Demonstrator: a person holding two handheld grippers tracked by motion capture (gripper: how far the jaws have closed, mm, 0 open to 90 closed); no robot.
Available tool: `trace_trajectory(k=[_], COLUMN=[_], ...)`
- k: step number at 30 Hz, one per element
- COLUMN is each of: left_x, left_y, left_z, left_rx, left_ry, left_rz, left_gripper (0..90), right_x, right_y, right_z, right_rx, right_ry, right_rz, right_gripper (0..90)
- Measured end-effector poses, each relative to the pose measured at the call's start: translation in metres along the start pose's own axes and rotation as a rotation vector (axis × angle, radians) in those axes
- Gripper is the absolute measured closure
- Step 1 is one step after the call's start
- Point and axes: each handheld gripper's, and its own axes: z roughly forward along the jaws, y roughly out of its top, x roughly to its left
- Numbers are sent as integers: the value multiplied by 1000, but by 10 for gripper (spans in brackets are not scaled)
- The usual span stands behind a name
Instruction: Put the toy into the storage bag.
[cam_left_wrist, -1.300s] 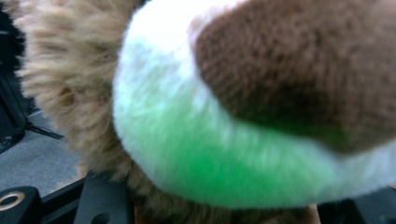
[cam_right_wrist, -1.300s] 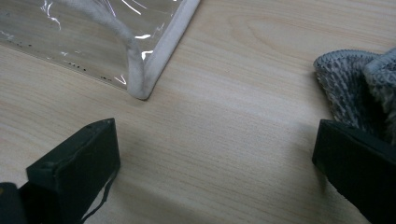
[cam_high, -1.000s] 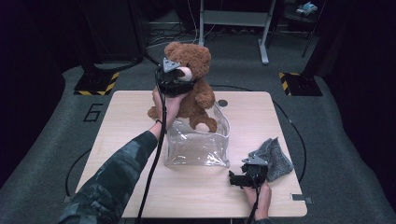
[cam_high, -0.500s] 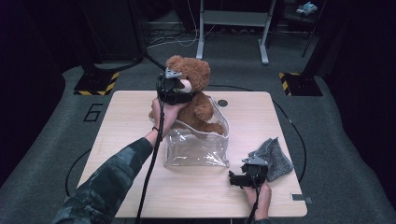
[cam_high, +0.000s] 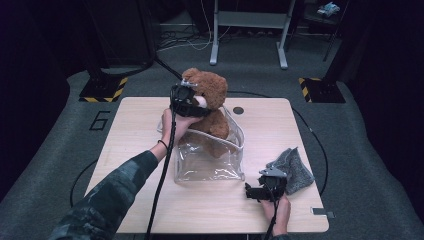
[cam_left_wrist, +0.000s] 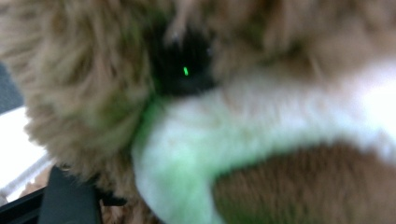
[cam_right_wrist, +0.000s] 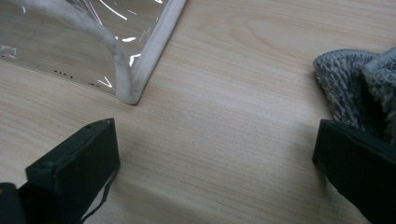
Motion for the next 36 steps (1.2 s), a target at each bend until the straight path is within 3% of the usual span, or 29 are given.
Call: trace_trajectory(k=[6, 13, 24, 29, 32, 36], left_x=[8, 16, 54, 67, 77, 92], left_y=[-11, -22, -60, -84, -104, -127], left_z=[-6, -26, -73, -94, -103, -111], left_rx=[101, 157, 105, 61, 72, 37], left_ry=[-28, -85, -94, -64, -36, -15], left_rz=[41, 55, 7, -11, -10, -60], left_gripper=[155, 68, 51, 49, 45, 58], right_x=[0, -1, -1, -1, -1, -1], right_y=[0, 0, 0, 0, 0, 0], right_z=[0, 0, 0, 0, 0, 0], right_rx=[1, 3, 3, 3, 4, 4], right_ry=[0, 8, 9, 8, 9, 9], right_rz=[2, 0, -1, -1, -1, -1], right_gripper=[0, 0, 0, 0, 0, 0])
